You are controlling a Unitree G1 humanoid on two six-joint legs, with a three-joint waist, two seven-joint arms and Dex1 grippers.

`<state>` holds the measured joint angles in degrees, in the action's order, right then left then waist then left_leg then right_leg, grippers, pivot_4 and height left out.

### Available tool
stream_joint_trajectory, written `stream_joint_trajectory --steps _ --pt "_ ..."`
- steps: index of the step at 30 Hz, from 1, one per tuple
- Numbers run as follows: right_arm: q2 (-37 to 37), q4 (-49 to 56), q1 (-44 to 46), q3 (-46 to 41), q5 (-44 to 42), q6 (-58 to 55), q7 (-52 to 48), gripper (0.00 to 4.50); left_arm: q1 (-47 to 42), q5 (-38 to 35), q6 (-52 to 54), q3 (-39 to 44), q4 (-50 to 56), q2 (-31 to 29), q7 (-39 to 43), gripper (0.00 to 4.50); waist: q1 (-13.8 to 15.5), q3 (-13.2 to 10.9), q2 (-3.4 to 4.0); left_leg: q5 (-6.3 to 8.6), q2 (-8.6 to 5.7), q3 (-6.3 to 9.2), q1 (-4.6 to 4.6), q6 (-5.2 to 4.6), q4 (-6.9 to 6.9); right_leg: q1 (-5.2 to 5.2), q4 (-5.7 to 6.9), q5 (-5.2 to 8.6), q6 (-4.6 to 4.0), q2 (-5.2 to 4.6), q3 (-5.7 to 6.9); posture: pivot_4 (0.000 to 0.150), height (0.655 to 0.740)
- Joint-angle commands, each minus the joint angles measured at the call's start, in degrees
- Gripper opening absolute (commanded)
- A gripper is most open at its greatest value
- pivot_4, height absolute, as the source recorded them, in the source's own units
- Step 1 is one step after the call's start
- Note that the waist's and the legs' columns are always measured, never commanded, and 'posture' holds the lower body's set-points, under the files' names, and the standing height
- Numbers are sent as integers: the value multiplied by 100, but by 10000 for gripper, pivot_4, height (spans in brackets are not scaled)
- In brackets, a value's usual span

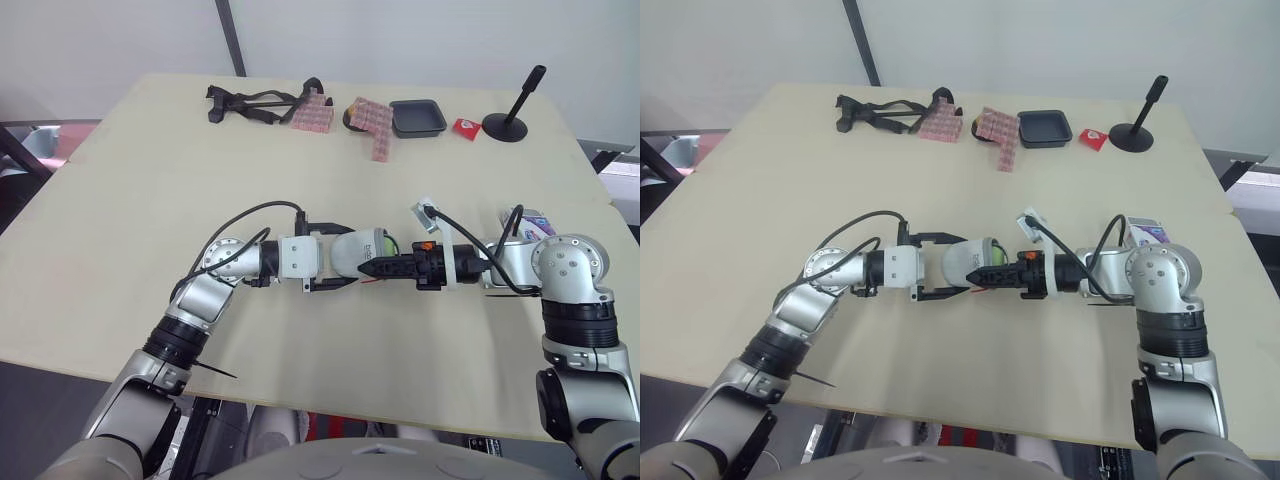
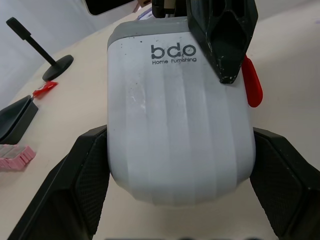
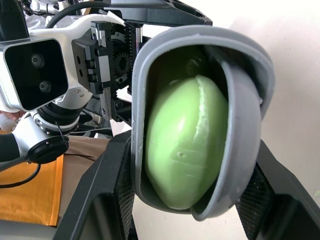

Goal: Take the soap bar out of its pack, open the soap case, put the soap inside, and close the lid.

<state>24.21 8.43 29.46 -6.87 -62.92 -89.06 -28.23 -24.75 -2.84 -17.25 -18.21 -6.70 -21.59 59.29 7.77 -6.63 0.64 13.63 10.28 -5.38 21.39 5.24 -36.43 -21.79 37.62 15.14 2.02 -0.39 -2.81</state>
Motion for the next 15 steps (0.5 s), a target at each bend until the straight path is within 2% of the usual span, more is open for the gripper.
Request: stream_joint_trajectory --steps 1,10,15 --pt "101 239 39 -23 23 75 -45 20886 -95 -226 50 92 97 -30 50 44906 3 0 0 0 0 0 -1 0 0 0 0 0 0 0 1 1500 7400" --pt "220 283 18 -15 74 70 -126 20886 -266 -499 216 269 -212 -342 417 44906 -5 0 0 0 0 0 -1 0 2 0 -1 0 0 1 0 1500 7400" --pt "808 721 317 693 532 581 -545 20886 -465 -1252 1902 488 -40 -727 932 44906 -3 -1 1 -1 -1 -1 -2 2 2 -8 3 0 0 2 9 1500 7400"
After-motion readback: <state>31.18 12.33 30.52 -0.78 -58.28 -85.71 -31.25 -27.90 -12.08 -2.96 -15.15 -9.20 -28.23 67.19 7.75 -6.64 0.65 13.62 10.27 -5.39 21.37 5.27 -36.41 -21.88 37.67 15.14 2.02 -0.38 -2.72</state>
